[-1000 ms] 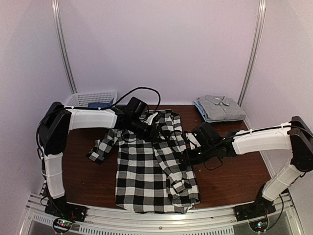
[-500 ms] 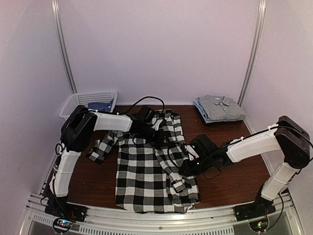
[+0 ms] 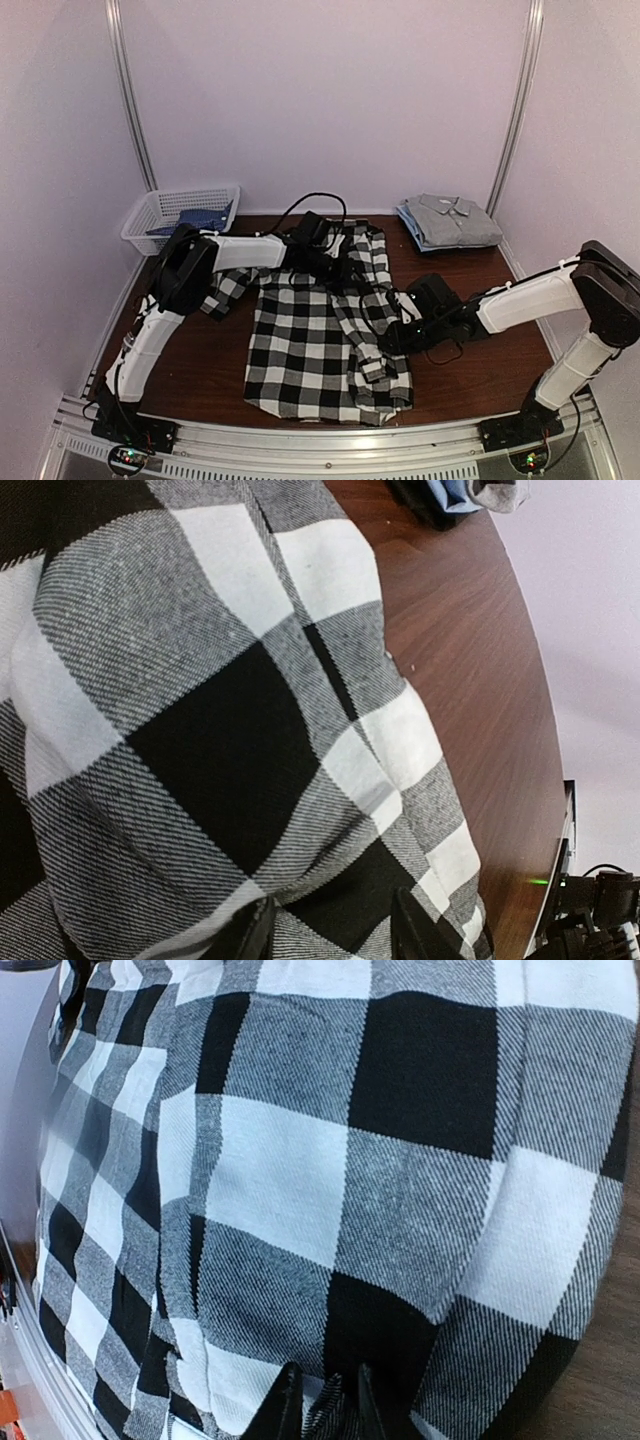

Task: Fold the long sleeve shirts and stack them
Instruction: Move the 1/3-folded shirt to the center of the board, then pick up the sleeve from the center of the board, then pass from the left arm to the right, then pick up the shirt from the center of the board.

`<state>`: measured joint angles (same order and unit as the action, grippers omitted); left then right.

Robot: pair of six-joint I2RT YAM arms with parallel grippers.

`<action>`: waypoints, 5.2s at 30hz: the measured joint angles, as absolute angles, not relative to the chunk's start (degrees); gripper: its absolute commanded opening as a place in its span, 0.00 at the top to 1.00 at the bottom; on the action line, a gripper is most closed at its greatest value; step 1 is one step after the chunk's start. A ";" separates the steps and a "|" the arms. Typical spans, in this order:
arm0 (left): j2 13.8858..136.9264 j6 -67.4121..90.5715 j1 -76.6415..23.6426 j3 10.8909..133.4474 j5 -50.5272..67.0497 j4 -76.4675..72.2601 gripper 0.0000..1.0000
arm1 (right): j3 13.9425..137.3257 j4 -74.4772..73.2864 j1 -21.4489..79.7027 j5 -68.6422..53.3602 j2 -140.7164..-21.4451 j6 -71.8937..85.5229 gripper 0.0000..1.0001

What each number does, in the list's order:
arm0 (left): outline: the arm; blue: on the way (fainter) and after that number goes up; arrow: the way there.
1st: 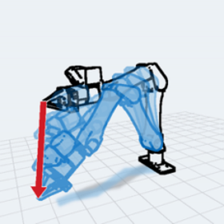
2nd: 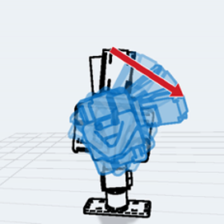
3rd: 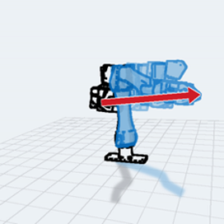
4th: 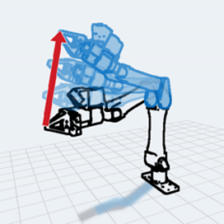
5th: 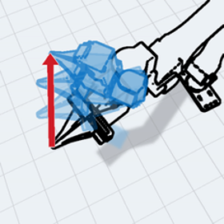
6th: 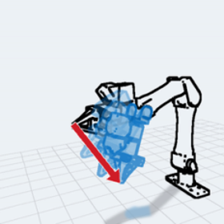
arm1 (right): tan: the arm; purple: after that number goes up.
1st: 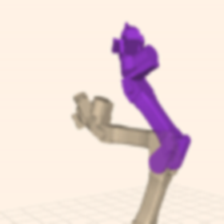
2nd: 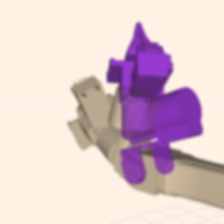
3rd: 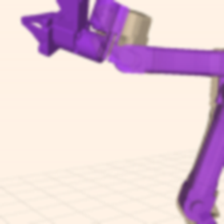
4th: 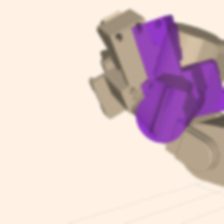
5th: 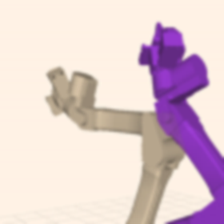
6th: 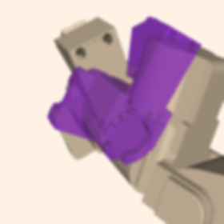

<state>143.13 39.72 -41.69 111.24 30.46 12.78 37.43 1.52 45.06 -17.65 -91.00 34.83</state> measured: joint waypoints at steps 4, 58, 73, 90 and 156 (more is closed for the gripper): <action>146.19 40.99 -42.24 116.03 30.57 12.49 0.59 | 35.55 0.89 42.13 -17.52 -88.88 34.06 0.77; 101.82 33.95 -33.85 60.73 -15.00 29.54 0.40 | 53.30 -15.70 40.14 -12.97 -81.80 28.32 0.61; 104.25 31.31 -31.55 60.49 -12.32 25.41 0.96 | 51.86 -15.62 40.14 -13.04 -81.78 28.49 0.61; 92.40 28.40 -31.38 72.40 14.61 33.10 1.00 | 53.15 -11.88 45.25 -11.05 -81.95 28.08 0.53; 75.50 43.81 -33.17 48.69 21.43 26.11 0.51 | 87.22 -10.59 33.01 -6.52 -102.26 19.44 1.00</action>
